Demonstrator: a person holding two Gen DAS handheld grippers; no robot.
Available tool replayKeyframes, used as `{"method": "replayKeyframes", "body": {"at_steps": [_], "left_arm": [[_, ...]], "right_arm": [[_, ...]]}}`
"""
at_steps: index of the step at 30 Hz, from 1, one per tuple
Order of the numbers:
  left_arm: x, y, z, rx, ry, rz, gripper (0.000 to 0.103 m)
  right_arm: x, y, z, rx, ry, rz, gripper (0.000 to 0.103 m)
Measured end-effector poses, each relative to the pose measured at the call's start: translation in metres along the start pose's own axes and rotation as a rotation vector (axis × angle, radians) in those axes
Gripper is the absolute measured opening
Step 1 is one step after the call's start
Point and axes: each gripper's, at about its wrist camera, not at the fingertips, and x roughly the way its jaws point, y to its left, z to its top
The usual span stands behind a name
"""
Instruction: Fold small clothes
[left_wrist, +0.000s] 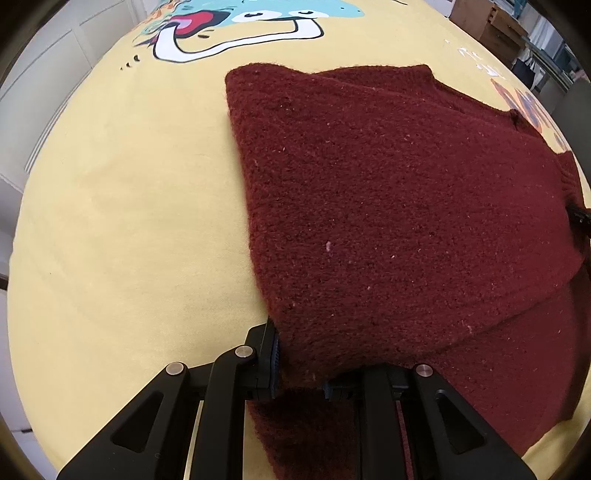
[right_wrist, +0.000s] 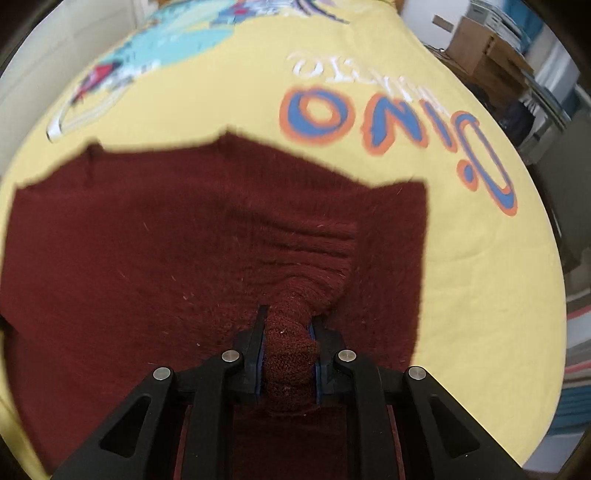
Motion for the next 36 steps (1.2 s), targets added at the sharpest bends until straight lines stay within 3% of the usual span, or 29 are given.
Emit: {"method": "replayKeyframes", "body": {"at_steps": [4, 6, 7, 8, 9, 10, 12, 14, 15, 19, 21, 23, 24, 30, 33, 36], "left_arm": [[0.001, -0.020, 0.005, -0.033, -0.001, 0.029, 0.021], [-0.005, -0.020, 0.004, -0.048, -0.016, 0.023, 0.041], [-0.012, -0.022, 0.001, -0.053, -0.033, 0.018, 0.050], [-0.018, -0.023, -0.002, -0.063, -0.044, 0.016, 0.065], [-0.023, -0.023, -0.003, -0.067, -0.050, 0.014, 0.072], [-0.030, -0.024, -0.005, -0.069, -0.062, 0.014, 0.075], [-0.048, -0.028, -0.006, -0.057, -0.094, 0.026, 0.090], [-0.066, -0.033, -0.005, -0.043, -0.135, 0.032, 0.100], [-0.078, -0.038, -0.003, -0.031, -0.161, 0.027, 0.102], [-0.104, -0.074, 0.017, 0.016, -0.243, -0.015, 0.102], [-0.110, -0.065, 0.023, 0.046, -0.279, -0.035, 0.102], [-0.100, -0.084, 0.026, 0.070, -0.296, -0.036, 0.102], [-0.093, -0.078, 0.014, 0.073, -0.293, -0.046, 0.102], [-0.023, -0.096, 0.033, 0.062, -0.198, -0.051, 0.102], [-0.008, -0.092, 0.020, 0.080, -0.178, -0.015, 0.102], [-0.009, -0.079, 0.010, 0.065, -0.188, -0.007, 0.102]], "right_arm": [[-0.005, 0.001, -0.007, 0.005, -0.021, -0.022, 0.029], [-0.009, 0.001, -0.008, -0.002, -0.022, -0.035, 0.038], [-0.011, -0.001, -0.009, 0.001, -0.021, -0.040, 0.048], [-0.014, -0.003, -0.009, 0.006, -0.020, -0.041, 0.053], [-0.017, -0.006, -0.010, 0.014, -0.019, -0.031, 0.055], [-0.021, -0.008, -0.010, 0.021, -0.022, -0.025, 0.061], [-0.034, -0.012, -0.012, 0.036, -0.044, -0.016, 0.077], [-0.053, -0.011, -0.016, 0.038, -0.088, 0.003, 0.082], [-0.060, -0.008, -0.016, 0.034, -0.106, 0.012, 0.083], [-0.087, 0.008, -0.021, 0.017, -0.177, 0.037, 0.101], [-0.097, 0.023, -0.025, 0.010, -0.225, 0.057, 0.102], [-0.099, 0.040, -0.030, -0.004, -0.263, 0.064, 0.102], [-0.095, 0.046, -0.031, -0.016, -0.269, 0.067, 0.102], [-0.049, 0.081, -0.042, -0.059, -0.222, 0.053, 0.102], [-0.023, 0.077, -0.044, -0.053, -0.166, 0.022, 0.102], [-0.017, 0.059, -0.043, -0.019, -0.167, 0.021, 0.102]]}}
